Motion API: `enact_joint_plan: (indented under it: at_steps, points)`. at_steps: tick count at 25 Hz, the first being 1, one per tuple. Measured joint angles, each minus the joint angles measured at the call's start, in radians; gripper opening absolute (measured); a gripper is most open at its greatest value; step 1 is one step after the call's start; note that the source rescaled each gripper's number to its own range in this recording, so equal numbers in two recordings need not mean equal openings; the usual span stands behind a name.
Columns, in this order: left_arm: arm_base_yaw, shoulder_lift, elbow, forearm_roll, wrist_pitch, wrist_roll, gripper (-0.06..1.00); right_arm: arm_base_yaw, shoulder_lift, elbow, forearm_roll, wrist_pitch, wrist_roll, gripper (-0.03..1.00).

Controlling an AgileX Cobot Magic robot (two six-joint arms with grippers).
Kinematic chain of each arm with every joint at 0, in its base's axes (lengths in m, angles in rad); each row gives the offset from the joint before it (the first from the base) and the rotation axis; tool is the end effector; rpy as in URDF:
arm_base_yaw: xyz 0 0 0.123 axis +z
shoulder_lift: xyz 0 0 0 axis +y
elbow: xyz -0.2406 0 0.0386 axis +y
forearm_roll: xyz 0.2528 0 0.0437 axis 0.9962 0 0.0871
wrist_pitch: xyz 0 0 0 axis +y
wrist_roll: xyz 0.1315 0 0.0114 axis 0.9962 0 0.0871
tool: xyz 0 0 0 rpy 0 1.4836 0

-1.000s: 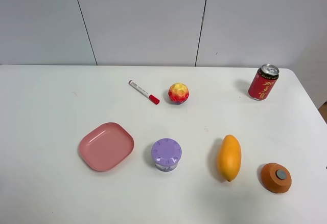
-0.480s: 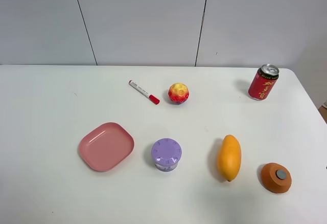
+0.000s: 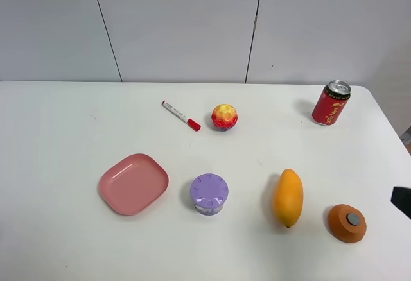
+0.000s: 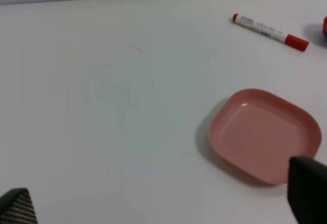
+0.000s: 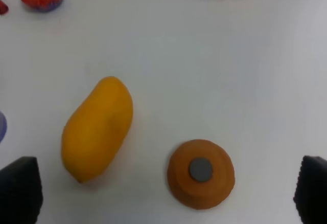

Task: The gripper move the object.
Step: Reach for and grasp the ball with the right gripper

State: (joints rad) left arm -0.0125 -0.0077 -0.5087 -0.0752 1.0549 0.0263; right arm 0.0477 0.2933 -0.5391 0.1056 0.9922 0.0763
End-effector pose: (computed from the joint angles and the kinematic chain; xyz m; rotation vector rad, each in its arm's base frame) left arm 0.0758 -0.0096 0.2652 0.0431 2.0203 -0.0809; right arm 0.1188 0.0173 0.2531 0.0480 2.2312 0.1979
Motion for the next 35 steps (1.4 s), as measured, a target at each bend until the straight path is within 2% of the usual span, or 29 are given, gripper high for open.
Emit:
enact_joint_plan:
  at_steps: [5,12,15,19,25,30,35]
  points:
    - [0.0,0.0,0.0,0.0,0.0,0.0,1.0,0.0,0.284,-0.167,0.07,-0.126,-0.06,1.0]
    - [0.0,0.0,0.0,0.0,0.0,0.0,1.0,0.004,0.763,-0.422,0.141,-0.18,-0.158,1.0]
    - [0.0,0.0,0.0,0.0,0.0,0.0,1.0,0.046,0.947,-0.54,0.155,-0.181,-0.196,1.0]
    - [0.0,0.0,0.0,0.0,0.0,0.0,1.0,0.148,1.147,-0.721,0.137,-0.176,-0.207,1.0]
    - [0.0,0.0,0.0,0.0,0.0,0.0,1.0,0.269,1.41,-0.964,0.13,-0.098,-0.21,1.0]
    - [0.0,0.0,0.0,0.0,0.0,0.0,1.0,0.296,1.602,-1.099,0.129,-0.067,-0.203,1.0]
    - [0.0,0.0,0.0,0.0,0.0,0.0,1.0,0.302,1.758,-1.167,0.129,-0.058,-0.203,1.0]
